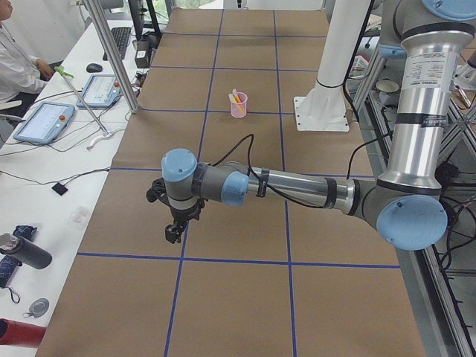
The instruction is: Collect pens into pen holder
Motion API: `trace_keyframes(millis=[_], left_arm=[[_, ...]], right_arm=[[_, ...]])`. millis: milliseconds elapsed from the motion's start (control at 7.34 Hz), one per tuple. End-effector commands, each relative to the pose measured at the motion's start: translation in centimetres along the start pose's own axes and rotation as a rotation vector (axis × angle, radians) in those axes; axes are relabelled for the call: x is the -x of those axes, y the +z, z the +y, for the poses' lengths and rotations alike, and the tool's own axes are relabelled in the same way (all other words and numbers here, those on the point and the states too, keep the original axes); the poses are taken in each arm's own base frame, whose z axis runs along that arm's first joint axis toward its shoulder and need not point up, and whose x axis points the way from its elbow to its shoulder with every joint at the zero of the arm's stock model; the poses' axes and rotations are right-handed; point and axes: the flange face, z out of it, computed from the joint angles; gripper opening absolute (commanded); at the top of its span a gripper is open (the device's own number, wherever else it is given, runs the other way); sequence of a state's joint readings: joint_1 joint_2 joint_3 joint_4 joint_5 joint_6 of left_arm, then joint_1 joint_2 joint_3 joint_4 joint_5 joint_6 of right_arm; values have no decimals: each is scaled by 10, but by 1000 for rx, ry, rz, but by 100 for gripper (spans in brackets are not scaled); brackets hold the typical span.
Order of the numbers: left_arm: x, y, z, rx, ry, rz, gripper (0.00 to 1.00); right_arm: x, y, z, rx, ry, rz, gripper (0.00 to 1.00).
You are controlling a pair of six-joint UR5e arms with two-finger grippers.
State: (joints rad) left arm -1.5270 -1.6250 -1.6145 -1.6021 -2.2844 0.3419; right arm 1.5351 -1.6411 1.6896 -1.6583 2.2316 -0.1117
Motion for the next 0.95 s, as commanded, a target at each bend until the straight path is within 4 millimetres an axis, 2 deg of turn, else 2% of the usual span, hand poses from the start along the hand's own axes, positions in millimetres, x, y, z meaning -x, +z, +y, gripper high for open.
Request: trace_keyframes(millis=[0, 136, 272, 409, 545, 681, 817], left_arm=[[29, 23, 57, 114, -116, 26, 100], [35, 34, 84, 123, -136, 21, 100], [38, 39, 94, 127, -149, 23, 100], [46, 31, 101, 110, -172, 19, 100], [51, 38, 107, 126, -199, 25, 100], [56, 46, 113, 140, -224, 34, 100], [55, 43, 111, 134, -218, 30, 100]], right_arm=[[-4, 5, 2, 10, 13, -2, 100], [-7, 2, 2, 3, 16, -1, 100], [-14, -2, 4, -1, 45, -3, 100], [-31, 3, 6, 9, 86, -4, 100], [-40, 10, 18, 18, 107, -7, 100], [-39, 7, 17, 11, 97, -3, 100], [-37, 4, 16, 3, 92, -3, 100]])
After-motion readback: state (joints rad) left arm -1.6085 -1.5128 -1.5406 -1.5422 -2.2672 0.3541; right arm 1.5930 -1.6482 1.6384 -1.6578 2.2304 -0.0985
